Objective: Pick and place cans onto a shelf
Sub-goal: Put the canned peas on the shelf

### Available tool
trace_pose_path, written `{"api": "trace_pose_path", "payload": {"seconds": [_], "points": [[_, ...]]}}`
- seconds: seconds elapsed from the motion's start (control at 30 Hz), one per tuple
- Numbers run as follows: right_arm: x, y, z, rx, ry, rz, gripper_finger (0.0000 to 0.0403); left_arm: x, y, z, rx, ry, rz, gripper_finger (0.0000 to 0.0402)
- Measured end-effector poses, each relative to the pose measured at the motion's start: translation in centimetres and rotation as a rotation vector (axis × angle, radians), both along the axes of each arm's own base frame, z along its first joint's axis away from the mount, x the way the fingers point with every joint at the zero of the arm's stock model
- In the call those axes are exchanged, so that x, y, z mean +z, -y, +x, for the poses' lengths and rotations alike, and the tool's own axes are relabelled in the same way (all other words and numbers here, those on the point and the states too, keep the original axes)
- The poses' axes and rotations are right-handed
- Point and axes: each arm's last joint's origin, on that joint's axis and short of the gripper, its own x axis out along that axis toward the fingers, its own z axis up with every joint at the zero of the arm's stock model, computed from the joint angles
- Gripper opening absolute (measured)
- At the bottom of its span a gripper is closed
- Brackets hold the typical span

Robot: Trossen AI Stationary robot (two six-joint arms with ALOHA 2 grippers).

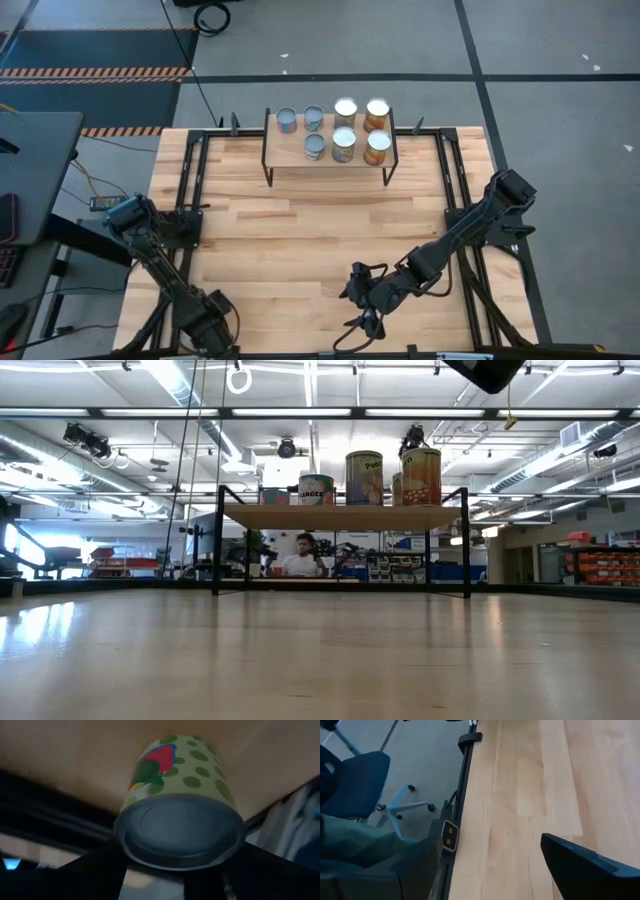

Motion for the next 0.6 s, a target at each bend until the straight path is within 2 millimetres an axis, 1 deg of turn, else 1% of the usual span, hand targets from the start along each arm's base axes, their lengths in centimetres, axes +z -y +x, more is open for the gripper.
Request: {"api": "trace_pose_path", "payload": {"seconds": [0.1,0.17,0.23,0.37,0.43,0.5,0.6], "points": [[0.8,0.3,-0.7,-0.003,-0.022,0.018,0.0346,0.9,-0.3,1.3,0.025,0.109,0.069,0.0279],[1.6,0.6,-1.3,0.002,-0.033,0.022,0.0346,1.9,-0.8,2.4,0.048,0.200,0.148,0.0275],[2.6,1.0,-2.0,0.008,-0.034,0.025,0.0346,3.5,-1.5,3.6,0.085,0.267,0.189,0.0274],[4.8,2.1,-3.4,0.008,-0.017,0.037,0.0346,6.7,-3.4,6.0,0.130,0.341,0.241,0.0272],[5.7,2.8,-4.0,-0.002,-0.011,0.041,0.0346,8.6,-5.0,7.4,0.154,0.352,0.233,0.0272],[6.7,3.6,-4.4,-0.019,0.011,0.048,0.0346,10.4,-7.1,8.7,0.185,0.357,0.246,0.0272],[7.9,4.9,-4.6,-0.055,0.060,0.031,0.0346,13.9,-11.4,11.0,0.278,0.389,0.309,0.0271]]}}
